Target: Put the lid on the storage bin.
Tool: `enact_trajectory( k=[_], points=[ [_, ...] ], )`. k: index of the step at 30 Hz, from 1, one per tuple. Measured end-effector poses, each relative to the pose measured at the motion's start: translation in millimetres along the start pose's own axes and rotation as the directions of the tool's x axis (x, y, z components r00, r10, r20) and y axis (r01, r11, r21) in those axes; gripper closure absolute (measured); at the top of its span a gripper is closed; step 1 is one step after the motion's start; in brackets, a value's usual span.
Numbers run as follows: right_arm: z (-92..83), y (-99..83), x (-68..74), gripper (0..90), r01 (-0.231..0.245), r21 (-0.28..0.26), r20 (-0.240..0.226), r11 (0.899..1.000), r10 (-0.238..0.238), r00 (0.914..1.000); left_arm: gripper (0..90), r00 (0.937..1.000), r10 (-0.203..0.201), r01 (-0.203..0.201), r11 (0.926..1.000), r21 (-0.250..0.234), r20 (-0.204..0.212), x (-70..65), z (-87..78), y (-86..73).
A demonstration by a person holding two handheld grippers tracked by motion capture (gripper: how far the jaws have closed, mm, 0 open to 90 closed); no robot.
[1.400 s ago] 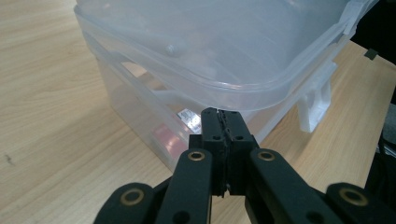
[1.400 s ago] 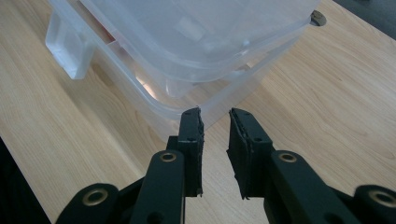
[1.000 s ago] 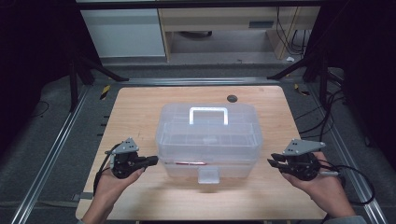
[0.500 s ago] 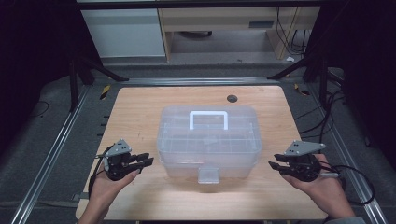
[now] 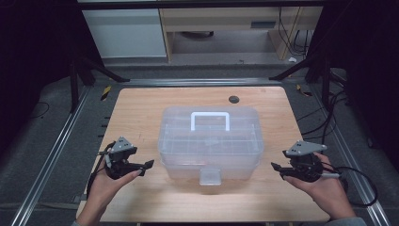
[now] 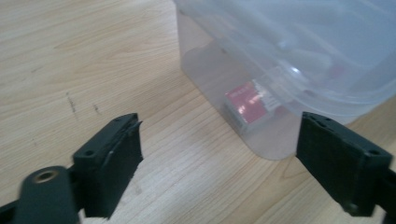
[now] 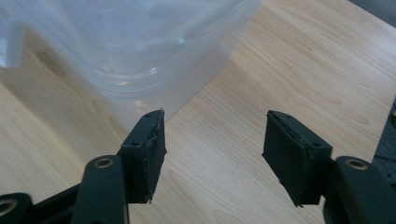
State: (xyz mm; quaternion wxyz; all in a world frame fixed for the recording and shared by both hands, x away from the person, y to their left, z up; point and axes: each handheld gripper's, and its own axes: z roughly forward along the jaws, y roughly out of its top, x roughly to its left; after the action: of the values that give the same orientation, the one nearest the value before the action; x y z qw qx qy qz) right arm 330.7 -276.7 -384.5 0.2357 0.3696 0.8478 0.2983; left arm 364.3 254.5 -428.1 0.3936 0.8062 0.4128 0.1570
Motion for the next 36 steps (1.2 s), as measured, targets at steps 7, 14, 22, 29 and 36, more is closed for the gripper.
enact_trajectory(
  k=[7, 14, 22, 29, 36],
  points=[
    [2.3, -0.9, -9.3, 34.5, -0.058, -0.019, 0.046, 0.998, 0.058, 0.9972, 5.6, 0.9994, -0.012, 0.013, 0.9983, 0.056, -0.034, 11.3, 12.4, -3.7],
    [17.5, 1.2, -28.5, 52.5, -0.139, -0.038, 0.039, 0.990, 0.140, 0.9893, 4.6, 0.9954, 0.025, -0.016, 0.9949, 0.100, -0.093, 29.6, 24.6, -4.3],
    [58.0, 7.1, -50.6, 54.6, -0.182, 0.017, 0.085, 0.983, 0.180, 0.9800, 4.6, 0.9955, 0.009, 0.002, 0.9929, 0.119, -0.094, 50.0, 44.1, -6.4],
    [93.0, 2.5, -68.4, 56.4, -0.223, 0.055, 0.092, 0.973, 0.217, 0.9717, 4.9, 0.9923, 0.013, 0.005, 0.9896, 0.143, -0.123, 55.8, 62.1, -5.0],
    [117.6, 2.8, -80.7, 45.7, -0.249, 0.062, 0.100, 0.966, 0.242, 0.9650, 4.9, 0.9821, 0.024, 0.000, 0.9922, 0.125, -0.187, 66.7, 81.7, -4.1]
  ],
)
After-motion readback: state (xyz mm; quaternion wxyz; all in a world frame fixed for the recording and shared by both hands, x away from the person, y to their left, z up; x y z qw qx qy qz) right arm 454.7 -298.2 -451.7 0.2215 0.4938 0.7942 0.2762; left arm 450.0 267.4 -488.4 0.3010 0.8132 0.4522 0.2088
